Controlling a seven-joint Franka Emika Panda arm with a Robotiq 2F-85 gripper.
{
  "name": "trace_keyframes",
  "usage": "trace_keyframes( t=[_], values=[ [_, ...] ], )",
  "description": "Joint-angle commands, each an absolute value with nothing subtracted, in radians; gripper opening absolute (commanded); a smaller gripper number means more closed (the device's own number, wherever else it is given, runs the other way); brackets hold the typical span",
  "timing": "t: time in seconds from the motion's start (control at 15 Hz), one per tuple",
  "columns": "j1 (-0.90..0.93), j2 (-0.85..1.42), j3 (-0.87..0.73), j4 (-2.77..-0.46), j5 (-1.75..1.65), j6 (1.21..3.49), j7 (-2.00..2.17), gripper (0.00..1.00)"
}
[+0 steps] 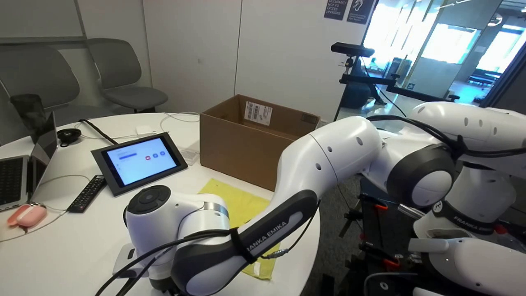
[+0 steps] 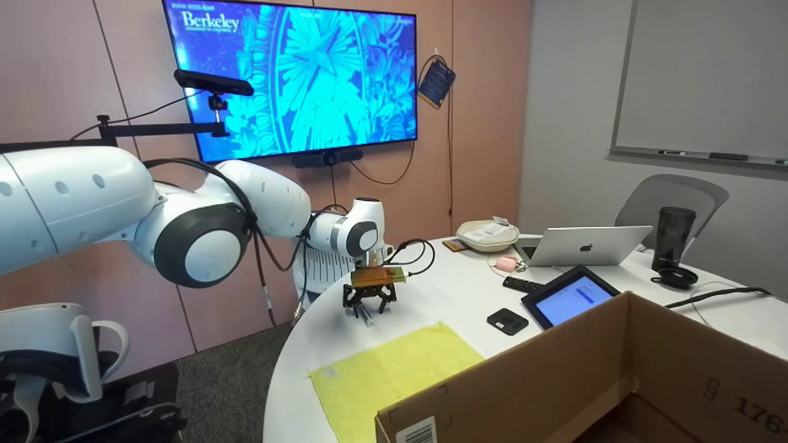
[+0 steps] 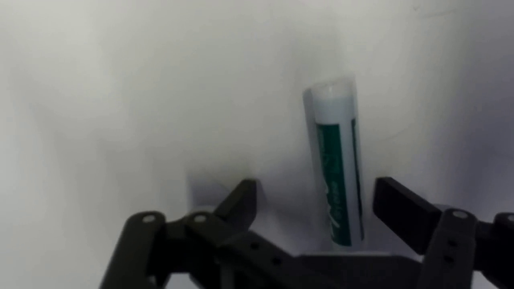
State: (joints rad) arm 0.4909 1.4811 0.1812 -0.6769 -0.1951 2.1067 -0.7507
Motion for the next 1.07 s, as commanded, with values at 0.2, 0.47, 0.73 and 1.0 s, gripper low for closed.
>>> trace_keyframes(
  t=[0.2, 0.47, 0.73, 1.0],
  values=[
    [0.507, 1.509, 0.149, -0.597, -0.198, 2.08, -0.748, 0.21],
    [0.5, 1.465, 0.139, -0.652, -0.21, 2.076, -0.745, 0.08],
    [0.484, 1.43, 0.152, -0.678, -0.198, 2.038, -0.773, 0.1],
    [0.453, 1.369, 0.159, -0.726, -0.199, 2.003, -0.831, 0.09]
  ],
)
